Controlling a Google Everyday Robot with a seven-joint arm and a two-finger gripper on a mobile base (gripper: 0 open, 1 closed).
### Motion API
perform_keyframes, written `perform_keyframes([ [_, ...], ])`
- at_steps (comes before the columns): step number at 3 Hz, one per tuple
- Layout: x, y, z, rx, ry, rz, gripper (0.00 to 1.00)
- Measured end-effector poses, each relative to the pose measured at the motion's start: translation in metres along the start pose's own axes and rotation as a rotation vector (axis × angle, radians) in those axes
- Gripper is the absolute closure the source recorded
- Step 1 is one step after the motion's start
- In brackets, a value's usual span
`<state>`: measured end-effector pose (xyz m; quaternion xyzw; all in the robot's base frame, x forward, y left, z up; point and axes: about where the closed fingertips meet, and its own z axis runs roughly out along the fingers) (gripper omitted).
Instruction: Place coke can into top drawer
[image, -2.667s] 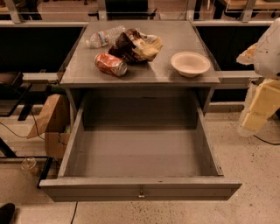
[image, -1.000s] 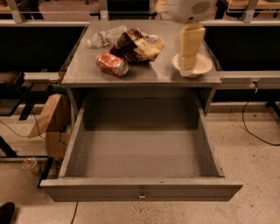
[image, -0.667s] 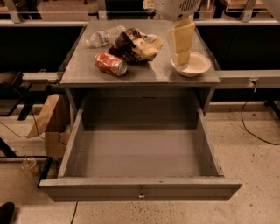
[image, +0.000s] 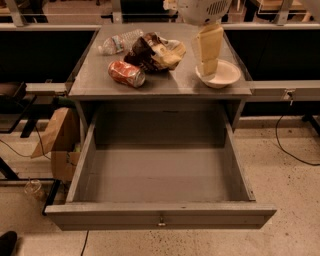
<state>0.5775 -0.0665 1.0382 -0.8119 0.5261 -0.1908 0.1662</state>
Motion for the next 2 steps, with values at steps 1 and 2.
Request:
perform_keyframes([
  [1, -0.024, -0.013, 0.017, 0.012, 0.037, -0.081, 0.00],
  [2, -0.048, -0.038, 0.055, 0.005, 0.116, -0.223, 0.00],
])
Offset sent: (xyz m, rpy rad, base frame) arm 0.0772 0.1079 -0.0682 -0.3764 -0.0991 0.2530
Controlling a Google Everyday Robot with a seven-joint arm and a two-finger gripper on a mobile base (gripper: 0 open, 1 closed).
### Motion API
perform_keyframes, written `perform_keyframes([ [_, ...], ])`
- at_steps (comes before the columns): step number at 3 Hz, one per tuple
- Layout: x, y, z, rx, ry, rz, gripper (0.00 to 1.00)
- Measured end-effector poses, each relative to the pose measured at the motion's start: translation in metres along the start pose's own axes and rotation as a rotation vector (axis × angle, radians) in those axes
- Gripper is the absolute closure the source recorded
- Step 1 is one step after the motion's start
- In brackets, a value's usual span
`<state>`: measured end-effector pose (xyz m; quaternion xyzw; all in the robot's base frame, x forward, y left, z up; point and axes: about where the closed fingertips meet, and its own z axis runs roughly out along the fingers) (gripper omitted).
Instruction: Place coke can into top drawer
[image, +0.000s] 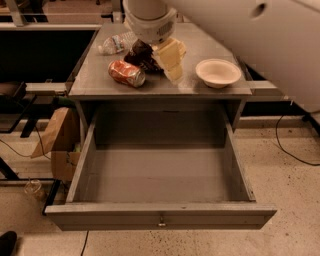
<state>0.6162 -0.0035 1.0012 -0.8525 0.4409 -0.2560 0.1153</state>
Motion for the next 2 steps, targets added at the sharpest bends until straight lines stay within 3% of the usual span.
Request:
perform_keyframes([
  [1, -0.0215, -0.0389, 0.0293, 0.015, 0.157, -0.190, 0.00],
  [2, -0.0227, -0.0378, 0.0294, 0.014, 0.147, -0.187, 0.00],
])
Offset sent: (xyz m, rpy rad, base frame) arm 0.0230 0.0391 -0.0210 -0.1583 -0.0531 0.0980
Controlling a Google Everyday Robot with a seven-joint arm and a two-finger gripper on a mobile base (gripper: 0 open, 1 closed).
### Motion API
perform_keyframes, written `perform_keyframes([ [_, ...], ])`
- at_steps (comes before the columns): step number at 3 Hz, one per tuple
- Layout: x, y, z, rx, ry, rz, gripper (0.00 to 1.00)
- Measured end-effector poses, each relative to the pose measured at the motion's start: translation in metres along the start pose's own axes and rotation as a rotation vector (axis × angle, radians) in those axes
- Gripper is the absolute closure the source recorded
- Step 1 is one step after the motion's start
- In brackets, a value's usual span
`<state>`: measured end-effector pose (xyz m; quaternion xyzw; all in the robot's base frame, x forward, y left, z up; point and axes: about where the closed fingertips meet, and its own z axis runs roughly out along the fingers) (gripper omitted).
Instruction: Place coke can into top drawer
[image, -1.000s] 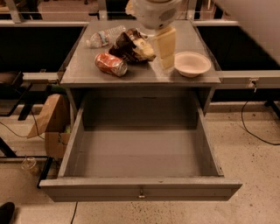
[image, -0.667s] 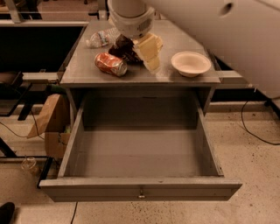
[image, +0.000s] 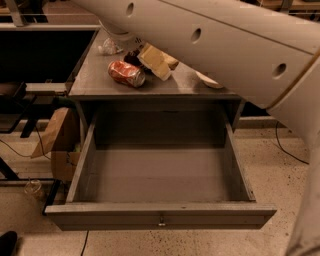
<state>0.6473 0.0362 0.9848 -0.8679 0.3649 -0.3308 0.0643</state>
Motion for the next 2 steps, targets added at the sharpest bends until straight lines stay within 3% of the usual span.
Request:
perform_keyframes([
  [1, -0.003, -0.008, 0.005, 0.023, 0.011, -0.003, 0.00],
  [2, -0.007, -0.031, 0.025, 0.045, 0.045, -0.038, 0.00],
])
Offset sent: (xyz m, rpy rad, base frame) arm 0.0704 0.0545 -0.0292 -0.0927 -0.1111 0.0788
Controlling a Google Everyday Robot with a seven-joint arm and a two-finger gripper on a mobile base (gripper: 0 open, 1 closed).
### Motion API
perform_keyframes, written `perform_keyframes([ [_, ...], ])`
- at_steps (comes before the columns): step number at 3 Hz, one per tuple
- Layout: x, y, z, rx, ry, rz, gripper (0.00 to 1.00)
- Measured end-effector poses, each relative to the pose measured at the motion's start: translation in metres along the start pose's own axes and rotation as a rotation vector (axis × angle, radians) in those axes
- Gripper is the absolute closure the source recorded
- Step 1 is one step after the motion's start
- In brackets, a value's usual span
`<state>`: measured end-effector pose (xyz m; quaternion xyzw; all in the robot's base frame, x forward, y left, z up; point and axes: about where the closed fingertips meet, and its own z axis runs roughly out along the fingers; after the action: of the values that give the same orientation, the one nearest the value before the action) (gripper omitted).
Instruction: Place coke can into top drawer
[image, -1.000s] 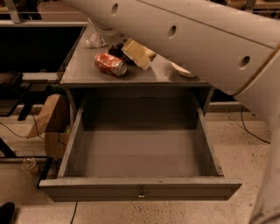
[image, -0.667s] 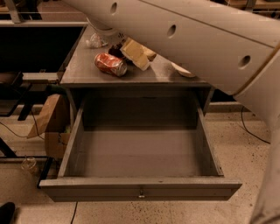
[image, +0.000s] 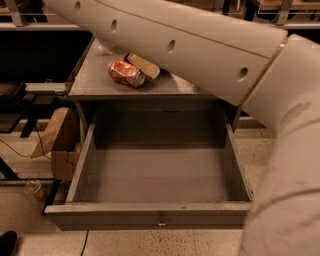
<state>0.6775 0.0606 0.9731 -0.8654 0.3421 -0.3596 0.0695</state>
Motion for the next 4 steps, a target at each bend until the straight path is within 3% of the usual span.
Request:
perform_keyframes([
  [1, -0.008, -0.036, 0.033, 0.036, 0.019, -0.096, 0.00],
  [2, -0.017, -0.053, 0.056, 0.059, -0.011, -0.169, 0.00],
  [4, -0.045, -0.067, 0.095, 0.073, -0.133, -0.267, 0.00],
])
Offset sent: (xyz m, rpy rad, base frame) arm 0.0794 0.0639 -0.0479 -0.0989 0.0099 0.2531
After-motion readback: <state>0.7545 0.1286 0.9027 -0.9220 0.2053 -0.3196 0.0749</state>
